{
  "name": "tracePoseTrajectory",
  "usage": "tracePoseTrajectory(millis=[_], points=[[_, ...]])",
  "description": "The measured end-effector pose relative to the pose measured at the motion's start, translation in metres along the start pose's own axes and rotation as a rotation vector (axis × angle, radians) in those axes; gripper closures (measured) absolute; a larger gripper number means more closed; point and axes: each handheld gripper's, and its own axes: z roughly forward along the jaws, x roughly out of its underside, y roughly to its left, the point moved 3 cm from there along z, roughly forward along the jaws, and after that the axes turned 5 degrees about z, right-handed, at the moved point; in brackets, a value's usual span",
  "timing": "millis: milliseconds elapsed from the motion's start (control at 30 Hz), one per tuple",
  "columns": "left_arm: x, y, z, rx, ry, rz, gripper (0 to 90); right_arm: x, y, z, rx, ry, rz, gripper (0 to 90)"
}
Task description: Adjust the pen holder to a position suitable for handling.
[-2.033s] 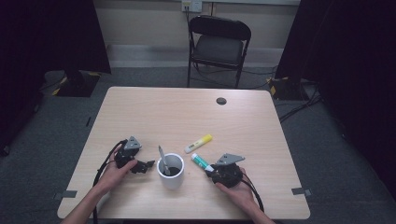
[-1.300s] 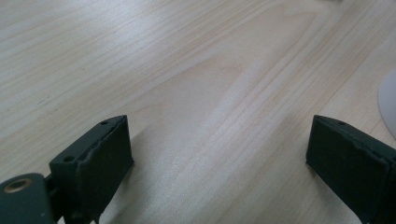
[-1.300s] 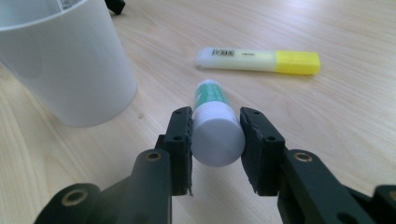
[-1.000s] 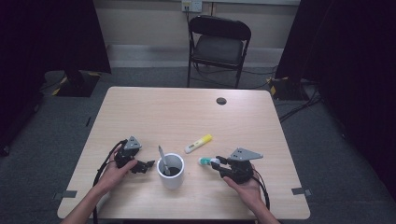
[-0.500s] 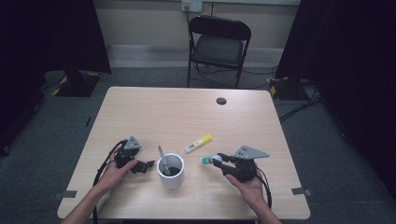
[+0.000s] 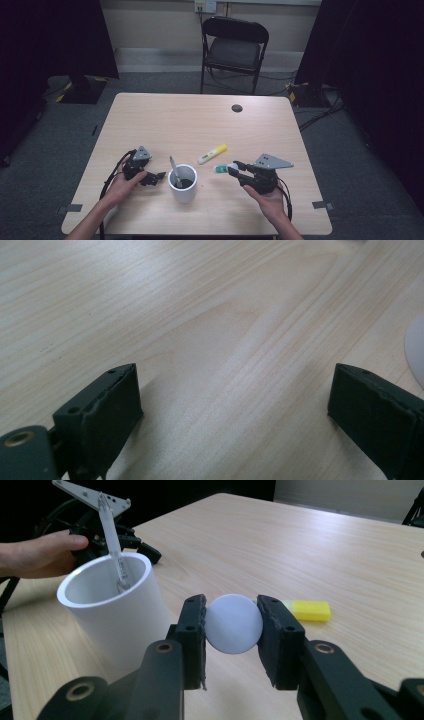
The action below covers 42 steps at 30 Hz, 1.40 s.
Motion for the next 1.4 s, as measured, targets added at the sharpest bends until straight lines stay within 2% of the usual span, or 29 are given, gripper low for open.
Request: tracePoseTrajectory(millis=[267, 367, 567, 767, 833, 1067, 1200, 1333, 1400], points=[[0.000, 0.000, 0.000, 0.000, 0.000, 0.000, 6.3, -0.013, 0.005, -0.006, -0.013, -0.028, -0.025, 65.8], [0.000, 0.000, 0.000, 0.000, 0.000, -0.001, 6.3, -0.018, 0.007, -0.009, -0.015, -0.037, -0.016, 65.8], [0.000, 0.000, 0.000, -0.001, 0.001, -0.001, 6.4, -0.032, 0.013, -0.015, -0.023, -0.051, -0.029, 65.8], [0.000, 0.000, 0.000, -0.001, 0.001, -0.001, 6.4, -0.058, 0.024, -0.014, -0.065, -0.078, -0.065, 65.8], [0.000, 0.000, 0.000, -0.001, 0.001, 0.000, 6.4, -0.063, 0.029, -0.011, -0.094, -0.098, -0.075, 65.8], [0.000, 0.000, 0.000, -0.001, -0.001, 0.000, 6.4, -0.075, 0.044, -0.004, -0.127, -0.076, -0.117, 65.8], [0.000, 0.000, 0.000, -0.001, -0.001, 0.000, 6.4, -0.080, 0.054, -0.001, -0.167, -0.087, -0.126, 65.8], [0.000, 0.000, 0.000, -0.001, -0.006, -0.007, 6.3, -0.079, 0.061, 0.006, -0.200, -0.082, -0.127, 65.8], [0.000, 0.000, 0.000, -0.001, -0.007, -0.007, 6.3, -0.076, 0.063, 0.009, -0.206, -0.060, -0.133, 65.8]])
